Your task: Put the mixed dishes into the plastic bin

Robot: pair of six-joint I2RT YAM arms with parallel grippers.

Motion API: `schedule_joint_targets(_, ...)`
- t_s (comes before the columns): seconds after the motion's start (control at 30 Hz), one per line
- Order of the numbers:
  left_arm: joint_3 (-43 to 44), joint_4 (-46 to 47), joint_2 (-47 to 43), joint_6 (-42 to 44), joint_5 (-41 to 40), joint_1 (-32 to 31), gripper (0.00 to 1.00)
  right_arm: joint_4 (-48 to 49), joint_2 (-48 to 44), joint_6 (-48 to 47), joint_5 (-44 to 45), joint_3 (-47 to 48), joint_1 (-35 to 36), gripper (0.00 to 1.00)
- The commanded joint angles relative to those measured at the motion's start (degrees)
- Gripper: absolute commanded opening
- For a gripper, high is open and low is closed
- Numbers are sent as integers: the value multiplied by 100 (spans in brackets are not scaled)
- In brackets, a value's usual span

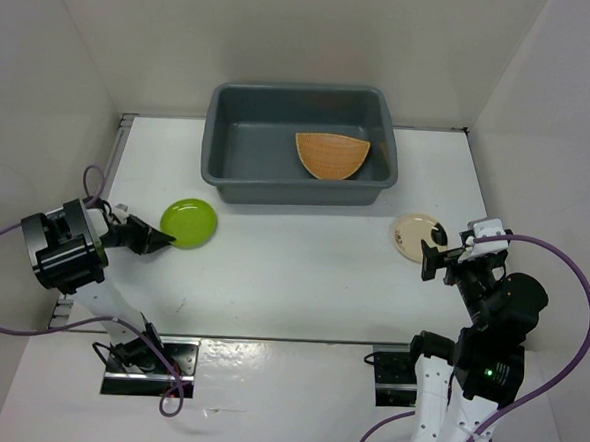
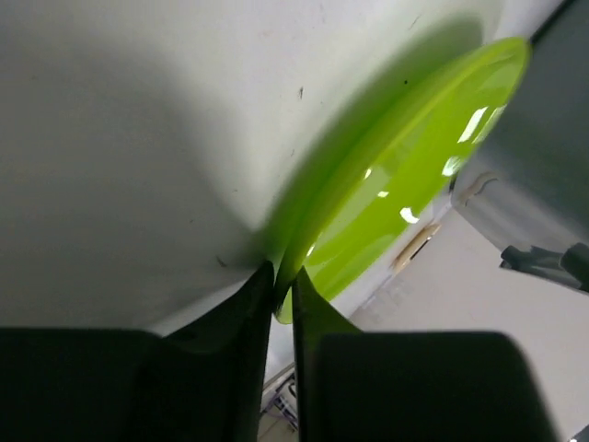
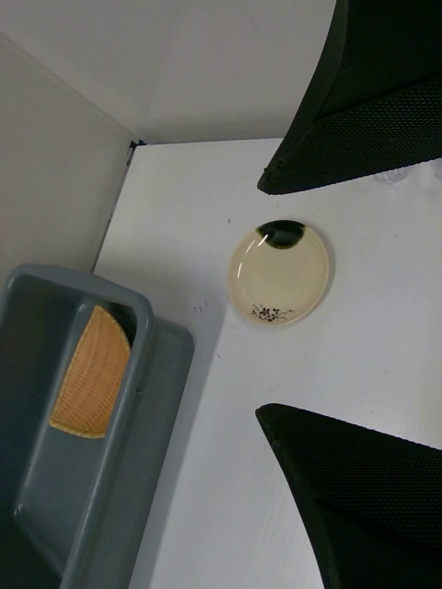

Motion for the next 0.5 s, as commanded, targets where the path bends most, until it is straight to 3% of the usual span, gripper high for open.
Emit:
schedule_joint_targets(0.0, -196, -5, 371, 370, -579, -173, 15, 188, -55, -55, -73, -23, -37, 98)
schedule_joint_targets(0.1, -134, -5, 372, 371, -579, -225, 0, 188, -55, -55, -73, -23, -37, 98)
schedule_joint_targets(0.23, -29, -330, -110, 424, -859, -225, 0, 188, -108, -55, -73, -23, -37, 98)
schedule_joint_targets(0.37, -29, -593, -1460, 3, -869, 160, 0, 188, -108, -55, -73, -23, -37, 98)
schedule_joint_targets(0.47, 469, -900, -2296, -463, -798, 267, 0, 188, -108, -55, -73, -23, -37, 98)
